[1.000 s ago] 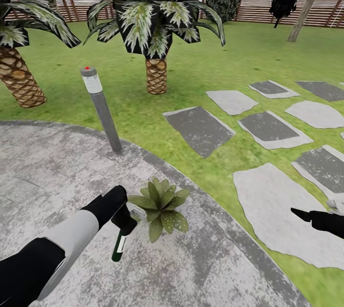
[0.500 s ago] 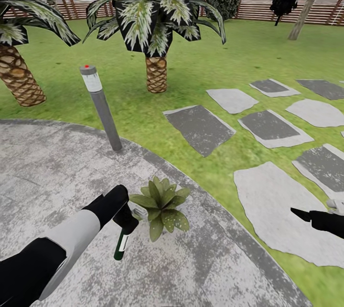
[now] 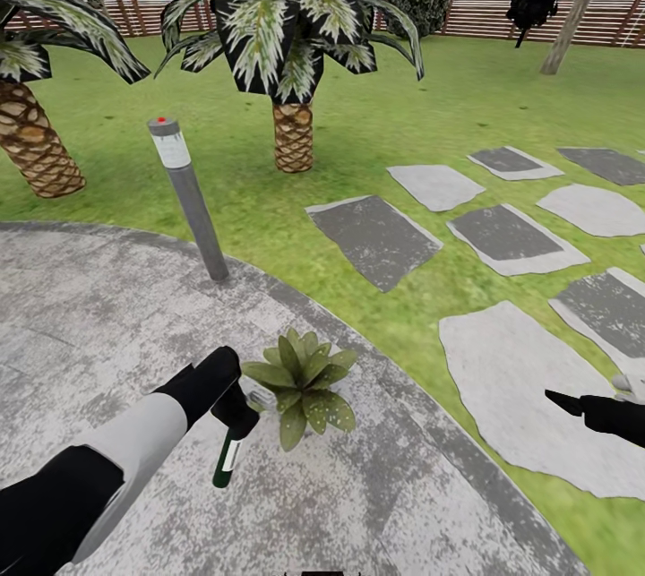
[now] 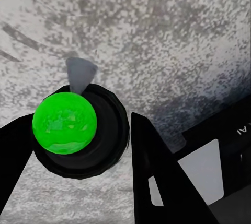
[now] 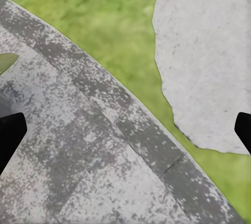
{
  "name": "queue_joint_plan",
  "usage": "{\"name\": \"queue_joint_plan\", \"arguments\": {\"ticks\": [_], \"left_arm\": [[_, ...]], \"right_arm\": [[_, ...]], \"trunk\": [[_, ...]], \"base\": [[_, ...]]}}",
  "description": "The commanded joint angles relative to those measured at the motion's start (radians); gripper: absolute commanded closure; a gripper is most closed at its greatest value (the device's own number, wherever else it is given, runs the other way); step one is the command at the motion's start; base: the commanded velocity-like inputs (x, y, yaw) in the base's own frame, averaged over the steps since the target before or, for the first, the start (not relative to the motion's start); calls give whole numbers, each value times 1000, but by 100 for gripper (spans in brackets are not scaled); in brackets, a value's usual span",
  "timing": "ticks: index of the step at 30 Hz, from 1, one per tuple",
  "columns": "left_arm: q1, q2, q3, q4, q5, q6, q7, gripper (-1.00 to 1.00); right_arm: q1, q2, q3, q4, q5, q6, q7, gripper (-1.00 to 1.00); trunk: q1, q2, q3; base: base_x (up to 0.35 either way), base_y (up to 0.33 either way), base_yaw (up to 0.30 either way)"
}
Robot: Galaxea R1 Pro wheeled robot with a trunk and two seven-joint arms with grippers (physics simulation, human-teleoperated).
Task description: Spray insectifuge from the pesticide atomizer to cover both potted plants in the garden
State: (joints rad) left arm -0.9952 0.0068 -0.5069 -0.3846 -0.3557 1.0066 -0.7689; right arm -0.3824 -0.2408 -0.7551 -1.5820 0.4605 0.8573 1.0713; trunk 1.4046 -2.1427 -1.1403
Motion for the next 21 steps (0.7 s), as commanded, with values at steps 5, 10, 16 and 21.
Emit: {"name": "queue_joint_plan", "arguments": {"ticks": [5, 10, 16, 21], "left_arm": [[0, 5, -2, -2, -11, 1, -3, 100], [7, 23, 2, 0, -10, 0, 7, 100], [18, 31, 6, 0, -9, 0, 8, 100], [28, 32, 7, 0, -7, 0, 8, 100]], "right_arm": [[-1, -2, -2, -1, 11, 4, 10, -100], [0, -9, -1, -1, 12, 4, 9, -100], [0, -11, -2, -1, 12, 5, 9, -100], [0, -11, -3, -1, 12, 5, 9, -100]], "trunk": [[0, 0, -1], [19, -35, -16], [23, -42, -20], [23, -42, -20]], "base": [[0, 0, 0], [0, 0, 0], [0, 0, 0], [0, 0, 0]]}}
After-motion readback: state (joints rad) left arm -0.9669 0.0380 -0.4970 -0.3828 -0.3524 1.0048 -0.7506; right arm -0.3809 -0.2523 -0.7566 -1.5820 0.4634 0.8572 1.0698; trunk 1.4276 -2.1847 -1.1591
